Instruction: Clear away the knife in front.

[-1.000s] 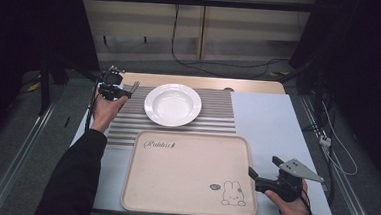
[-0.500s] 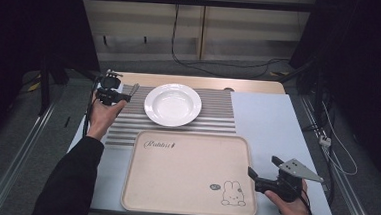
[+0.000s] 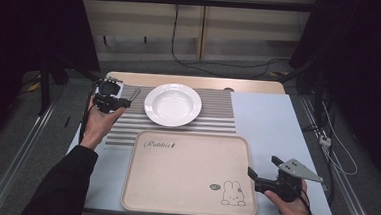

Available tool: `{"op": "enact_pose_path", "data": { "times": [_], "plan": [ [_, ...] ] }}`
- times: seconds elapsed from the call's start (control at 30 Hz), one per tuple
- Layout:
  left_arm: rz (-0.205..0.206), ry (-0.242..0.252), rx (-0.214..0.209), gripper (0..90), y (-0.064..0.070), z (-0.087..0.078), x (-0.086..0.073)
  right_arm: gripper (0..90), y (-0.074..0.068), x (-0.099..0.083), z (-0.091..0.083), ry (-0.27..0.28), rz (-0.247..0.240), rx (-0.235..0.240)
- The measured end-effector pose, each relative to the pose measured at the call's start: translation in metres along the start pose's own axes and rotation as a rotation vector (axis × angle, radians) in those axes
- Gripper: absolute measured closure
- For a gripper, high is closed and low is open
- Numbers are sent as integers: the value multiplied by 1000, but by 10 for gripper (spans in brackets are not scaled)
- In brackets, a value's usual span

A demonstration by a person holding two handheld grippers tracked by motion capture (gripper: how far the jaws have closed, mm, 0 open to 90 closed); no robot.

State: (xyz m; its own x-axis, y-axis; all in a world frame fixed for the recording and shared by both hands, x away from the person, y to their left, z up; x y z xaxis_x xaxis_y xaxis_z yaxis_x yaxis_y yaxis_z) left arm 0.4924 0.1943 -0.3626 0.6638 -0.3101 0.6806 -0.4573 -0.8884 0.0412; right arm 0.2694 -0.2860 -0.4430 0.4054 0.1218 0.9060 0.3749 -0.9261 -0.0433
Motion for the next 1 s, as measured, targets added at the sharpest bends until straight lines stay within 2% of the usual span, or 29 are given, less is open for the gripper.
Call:
{"op": "enact_pose_path", "data": {
  "times": [0.17,0.27,0.33,0.43,0.5,0.57,0.73,0.87,0.93,1.0],
  "plan": [
    [7,10,-6,798,10,-4,-6,66,-1,0,0,-1,-1,3],
    [15,6,-25,798,14,-7,-10,66,-1,0,0,0,0,1],
    [7,24,-39,798,17,-9,-12,66,0,0,0,-1,1,0],
    [23,24,-36,798,23,-13,-15,66,-1,0,0,-1,1,1],
    [8,30,-64,798,25,-17,-17,66,-1,0,0,0,0,1],
    [23,31,-48,798,29,-20,-18,66,-1,0,0,-1,0,1],
    [39,29,-72,798,43,-25,-21,66,-1,0,1,-1,2,0],
    [64,39,-74,798,56,-28,-24,66,-1,0,1,0,1,0],
    [84,33,-91,798,62,-29,-25,66,-1,0,1,-1,2,0],
    [82,37,-97,798,67,-29,-26,65,-1,0,0,0,1,0]
  ]
}}
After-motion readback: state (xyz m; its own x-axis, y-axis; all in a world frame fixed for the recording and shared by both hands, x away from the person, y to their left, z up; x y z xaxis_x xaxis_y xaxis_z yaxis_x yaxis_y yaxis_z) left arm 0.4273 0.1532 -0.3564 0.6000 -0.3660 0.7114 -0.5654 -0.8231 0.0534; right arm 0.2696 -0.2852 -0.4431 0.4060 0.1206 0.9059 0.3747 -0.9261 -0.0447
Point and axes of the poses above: each handheld gripper's, and its own axes: z roughly forward along the jaws, x roughly out of its top, y roughly to its right, the point moved 1 cm from there along z, roughly forward along the jaws, and after that the axes turned 1 degree about -z, right-handed, at the moved point
